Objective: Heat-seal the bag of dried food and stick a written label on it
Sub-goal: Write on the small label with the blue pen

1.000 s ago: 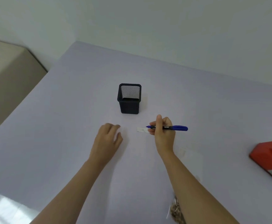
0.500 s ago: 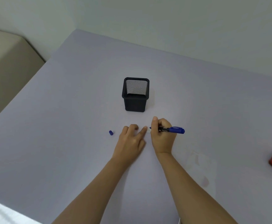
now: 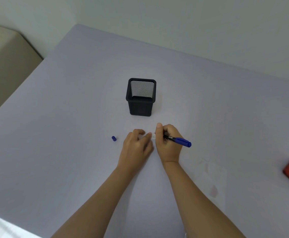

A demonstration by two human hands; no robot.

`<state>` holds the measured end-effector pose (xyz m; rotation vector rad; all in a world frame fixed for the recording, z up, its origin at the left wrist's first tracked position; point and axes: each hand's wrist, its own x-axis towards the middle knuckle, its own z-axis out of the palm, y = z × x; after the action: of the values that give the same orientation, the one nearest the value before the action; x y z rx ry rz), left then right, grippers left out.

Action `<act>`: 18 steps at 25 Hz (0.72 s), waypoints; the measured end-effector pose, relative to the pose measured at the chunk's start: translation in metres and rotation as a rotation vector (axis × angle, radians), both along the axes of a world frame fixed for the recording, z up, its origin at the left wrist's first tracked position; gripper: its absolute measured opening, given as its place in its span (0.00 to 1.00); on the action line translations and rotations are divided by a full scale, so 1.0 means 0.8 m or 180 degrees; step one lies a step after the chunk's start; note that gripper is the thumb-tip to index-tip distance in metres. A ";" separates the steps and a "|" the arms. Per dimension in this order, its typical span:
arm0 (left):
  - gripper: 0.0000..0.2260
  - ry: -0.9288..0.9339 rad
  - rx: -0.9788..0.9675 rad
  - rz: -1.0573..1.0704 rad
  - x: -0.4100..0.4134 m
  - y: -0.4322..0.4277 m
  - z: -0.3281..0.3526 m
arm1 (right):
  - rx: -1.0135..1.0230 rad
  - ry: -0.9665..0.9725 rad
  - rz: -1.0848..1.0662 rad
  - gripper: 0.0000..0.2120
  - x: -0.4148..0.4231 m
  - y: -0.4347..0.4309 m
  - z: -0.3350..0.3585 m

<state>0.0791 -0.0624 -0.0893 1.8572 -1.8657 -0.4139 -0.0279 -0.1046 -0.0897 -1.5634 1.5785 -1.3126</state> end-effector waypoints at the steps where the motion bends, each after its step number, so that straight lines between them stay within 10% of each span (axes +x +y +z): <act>1: 0.09 0.0054 -0.0065 0.0011 0.000 -0.001 0.000 | 0.0019 -0.0021 -0.0027 0.20 0.000 0.000 -0.001; 13: 0.08 0.0709 0.0264 0.0361 -0.005 -0.012 0.007 | 0.0031 -0.0010 -0.0051 0.22 -0.006 0.000 -0.006; 18: 0.14 -0.0019 -0.0486 -0.0139 0.000 0.001 -0.008 | -0.0015 -0.0040 -0.0058 0.22 -0.004 0.000 -0.004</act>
<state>0.0787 -0.0619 -0.0953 1.7218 -1.8893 -0.2726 -0.0314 -0.1049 -0.0927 -1.5439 1.5866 -1.3343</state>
